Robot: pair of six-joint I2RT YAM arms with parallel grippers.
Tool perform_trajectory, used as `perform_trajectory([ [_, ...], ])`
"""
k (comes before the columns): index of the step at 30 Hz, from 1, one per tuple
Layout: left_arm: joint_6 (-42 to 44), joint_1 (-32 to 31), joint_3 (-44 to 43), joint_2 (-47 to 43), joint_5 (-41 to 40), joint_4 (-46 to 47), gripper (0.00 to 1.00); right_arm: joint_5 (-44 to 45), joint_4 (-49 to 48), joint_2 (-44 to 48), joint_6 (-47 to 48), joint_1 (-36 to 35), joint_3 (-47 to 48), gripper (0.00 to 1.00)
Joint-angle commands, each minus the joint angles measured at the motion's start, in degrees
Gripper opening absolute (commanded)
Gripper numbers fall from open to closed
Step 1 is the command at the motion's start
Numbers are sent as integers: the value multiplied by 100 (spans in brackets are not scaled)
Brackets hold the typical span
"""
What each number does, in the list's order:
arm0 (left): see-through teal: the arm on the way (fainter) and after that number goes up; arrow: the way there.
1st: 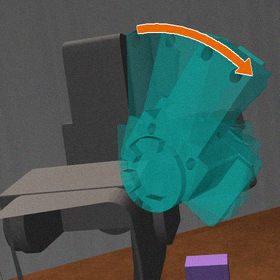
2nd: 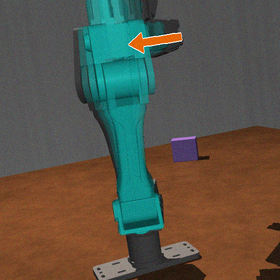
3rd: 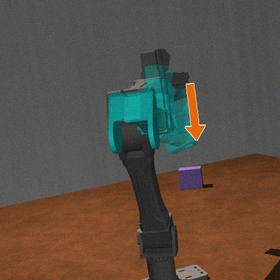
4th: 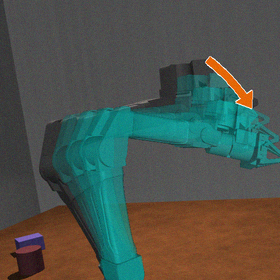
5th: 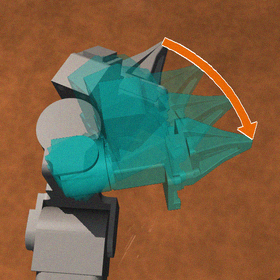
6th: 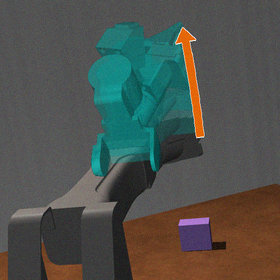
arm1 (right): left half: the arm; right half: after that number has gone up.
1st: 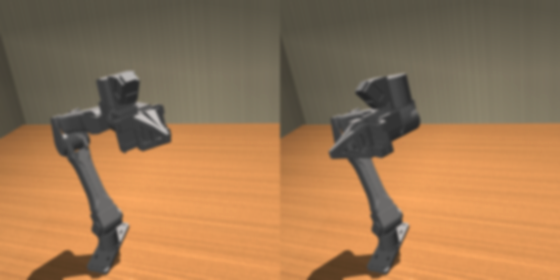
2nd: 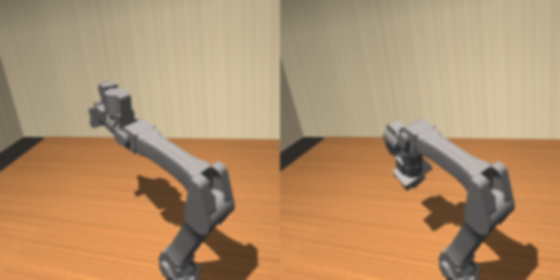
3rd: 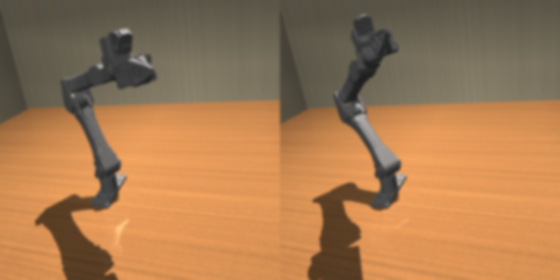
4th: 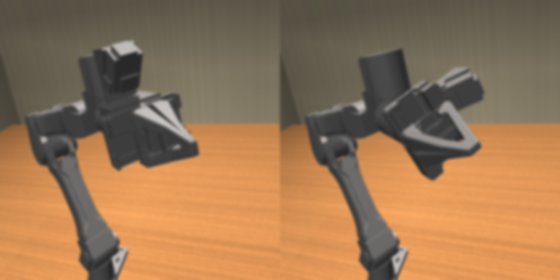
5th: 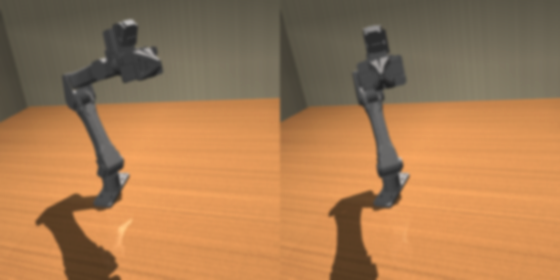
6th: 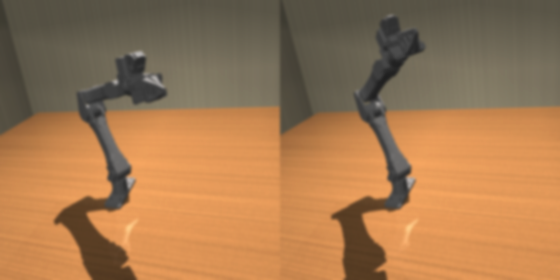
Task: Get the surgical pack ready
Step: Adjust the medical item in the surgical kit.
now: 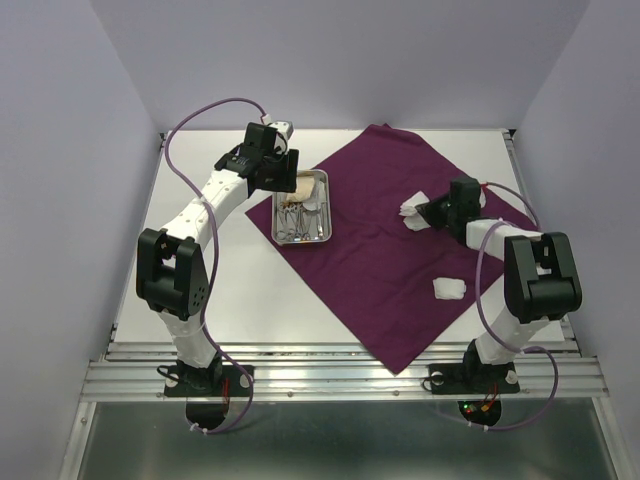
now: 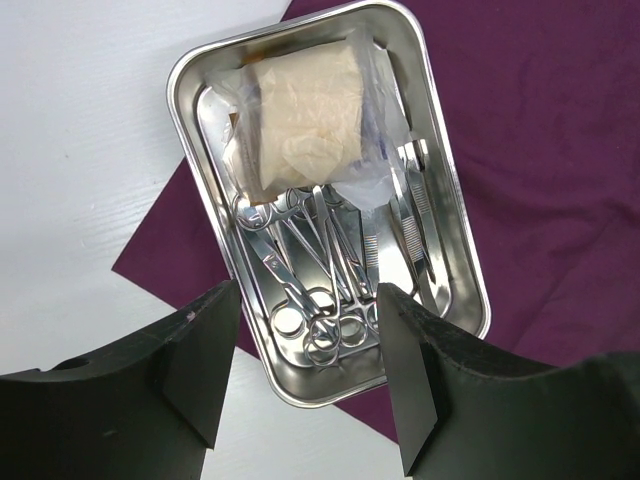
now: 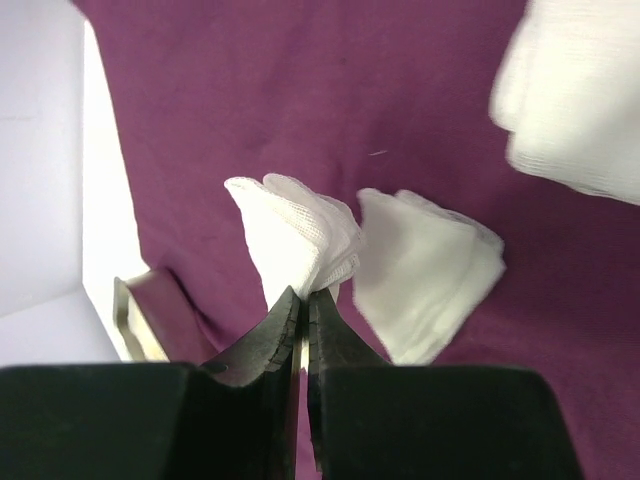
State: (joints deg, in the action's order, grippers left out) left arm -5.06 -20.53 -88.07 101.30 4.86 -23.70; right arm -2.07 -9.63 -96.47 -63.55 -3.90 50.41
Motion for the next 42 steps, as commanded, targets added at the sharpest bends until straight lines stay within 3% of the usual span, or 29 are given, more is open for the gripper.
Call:
perform_trajectory([
  [1,84,-21,71,-268,-56,15,67,557,-215,-13,-184,-58,-268,1],
  [17,102,-21,132,-303,-38,33,67,690,-197,-21,-167,-58,-462,1],
  [19,102,-21,132,-312,-29,32,67,620,-171,-21,-123,-58,-427,6],
  [21,102,-21,124,-312,-29,33,67,550,-110,31,-105,-58,-383,23],
  [26,93,-21,89,-321,-12,-2,67,505,267,312,26,-58,-225,46],
  [35,102,-38,-34,-391,-73,-117,67,715,944,1690,333,-58,-567,54],
  [42,102,-65,-52,-488,-73,-134,67,761,2420,3262,528,-58,-1348,52],
])
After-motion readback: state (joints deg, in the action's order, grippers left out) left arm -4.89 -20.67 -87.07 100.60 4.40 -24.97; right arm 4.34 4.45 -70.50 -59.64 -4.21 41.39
